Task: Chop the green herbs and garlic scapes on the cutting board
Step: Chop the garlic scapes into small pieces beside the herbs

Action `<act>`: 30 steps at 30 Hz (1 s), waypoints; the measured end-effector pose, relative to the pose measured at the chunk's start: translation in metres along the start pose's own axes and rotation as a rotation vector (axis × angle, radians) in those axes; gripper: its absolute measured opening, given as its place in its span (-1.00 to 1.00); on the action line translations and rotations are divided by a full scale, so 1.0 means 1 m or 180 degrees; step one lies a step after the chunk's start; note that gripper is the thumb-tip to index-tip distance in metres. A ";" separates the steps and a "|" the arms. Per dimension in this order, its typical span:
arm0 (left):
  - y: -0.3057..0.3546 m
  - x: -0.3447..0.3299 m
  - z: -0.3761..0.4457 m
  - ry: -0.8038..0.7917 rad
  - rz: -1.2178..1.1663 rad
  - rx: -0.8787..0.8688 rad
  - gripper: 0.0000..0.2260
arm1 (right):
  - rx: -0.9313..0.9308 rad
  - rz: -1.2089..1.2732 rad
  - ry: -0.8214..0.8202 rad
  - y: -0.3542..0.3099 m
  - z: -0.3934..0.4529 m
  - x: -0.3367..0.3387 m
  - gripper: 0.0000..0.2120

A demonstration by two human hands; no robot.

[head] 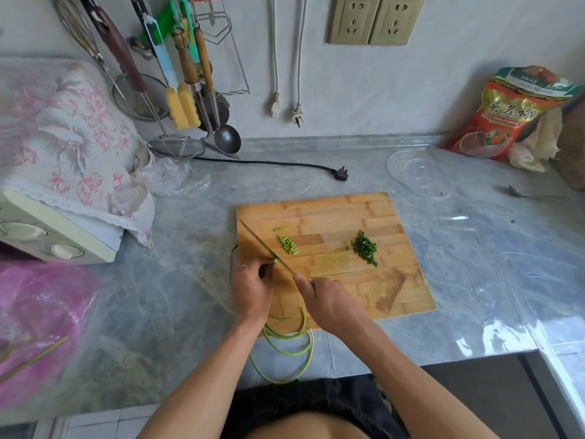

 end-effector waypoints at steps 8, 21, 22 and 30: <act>0.007 0.003 -0.001 0.0059 -0.0144 -0.0027 -0.91 | -0.0025 -0.0061 -0.0107 -0.003 -0.004 0.002 -0.39; 0.007 0.001 0.000 0.0054 -0.0071 -0.0013 -0.89 | -0.0096 -0.0026 -0.0065 -0.013 0.010 -0.006 -0.43; 0.007 0.001 0.000 0.0050 -0.0076 0.0018 -0.91 | -0.0082 -0.0039 -0.0082 -0.015 0.015 -0.007 -0.43; 0.001 -0.001 0.001 -0.0017 -0.0038 0.0022 -0.90 | -0.0006 0.0238 -0.0101 -0.010 0.019 -0.005 -0.41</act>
Point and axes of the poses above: each hand's wrist, its own z-axis towards the middle knuckle, its own x-axis out of the back of the hand, y = z × x, the point moved 2 cm from there along z, towards the middle knuckle, and after that the axes turned 11 degrees about -y, right-handed, at the moved point
